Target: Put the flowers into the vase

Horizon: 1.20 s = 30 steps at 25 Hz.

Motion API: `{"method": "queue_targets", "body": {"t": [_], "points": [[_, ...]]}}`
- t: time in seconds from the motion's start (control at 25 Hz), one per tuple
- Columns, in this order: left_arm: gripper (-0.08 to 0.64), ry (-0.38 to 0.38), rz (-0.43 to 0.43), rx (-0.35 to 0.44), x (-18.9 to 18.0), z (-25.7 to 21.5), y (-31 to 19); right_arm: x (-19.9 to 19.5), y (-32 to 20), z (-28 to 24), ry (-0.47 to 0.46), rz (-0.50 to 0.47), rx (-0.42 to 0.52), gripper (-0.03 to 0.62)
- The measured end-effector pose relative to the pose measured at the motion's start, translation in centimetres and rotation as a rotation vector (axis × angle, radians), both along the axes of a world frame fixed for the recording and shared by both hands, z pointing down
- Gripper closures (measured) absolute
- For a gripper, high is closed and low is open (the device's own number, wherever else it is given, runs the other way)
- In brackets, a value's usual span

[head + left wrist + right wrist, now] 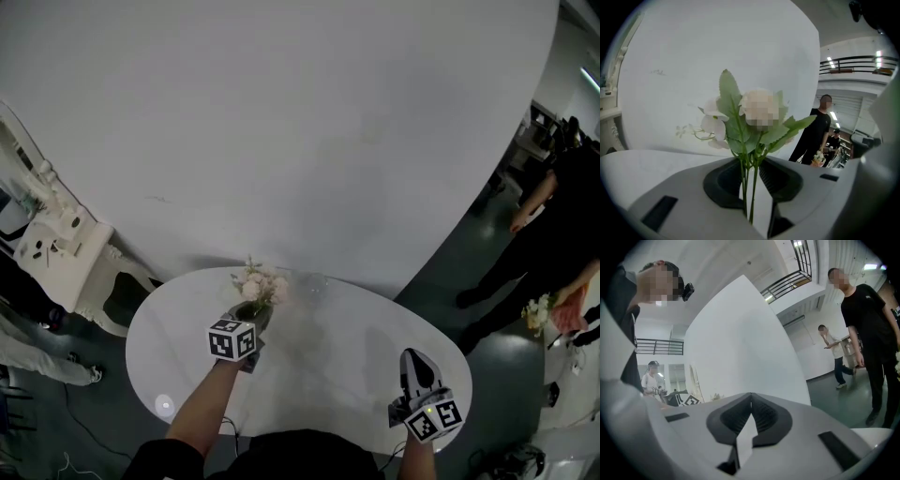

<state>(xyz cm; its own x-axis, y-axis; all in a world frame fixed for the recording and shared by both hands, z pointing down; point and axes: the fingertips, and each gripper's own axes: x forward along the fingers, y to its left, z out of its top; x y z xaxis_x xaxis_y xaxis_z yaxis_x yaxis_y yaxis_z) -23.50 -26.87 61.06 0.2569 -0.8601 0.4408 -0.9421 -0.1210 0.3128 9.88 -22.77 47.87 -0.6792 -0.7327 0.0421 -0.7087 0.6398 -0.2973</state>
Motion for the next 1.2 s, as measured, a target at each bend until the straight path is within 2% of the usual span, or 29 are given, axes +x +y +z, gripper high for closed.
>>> {"method": "queue_targets", "body": {"t": [0.16, 0.36, 0.64, 0.92, 1.2], "points": [[0.459, 0.008, 0.021, 0.080, 1.0, -3.1, 0.3, -0.2, 0.5, -1.3, -0.003, -0.009, 0.028, 0.571], [0.459, -0.012, 0.066, 0.218, 2.2, -7.7, 0.8, -0.7, 1.2, -1.8, -0.009, -0.027, 0.043, 0.571], [0.459, -0.028, 0.094, 0.341, 3.6, -12.5, 0.9, -0.5, 1.6, -2.6, -0.020, -0.041, 0.066, 0.571], [0.459, -0.048, 0.075, 0.487, 3.7, -16.8, -0.1, -0.2, 1.7, -2.8, -0.020, -0.037, 0.065, 0.571], [0.459, -0.024, 0.102, 0.604, 5.4, -19.1, -2.0, 1.2, 1.3, -2.2, -0.025, -0.019, 0.052, 0.571]]}}
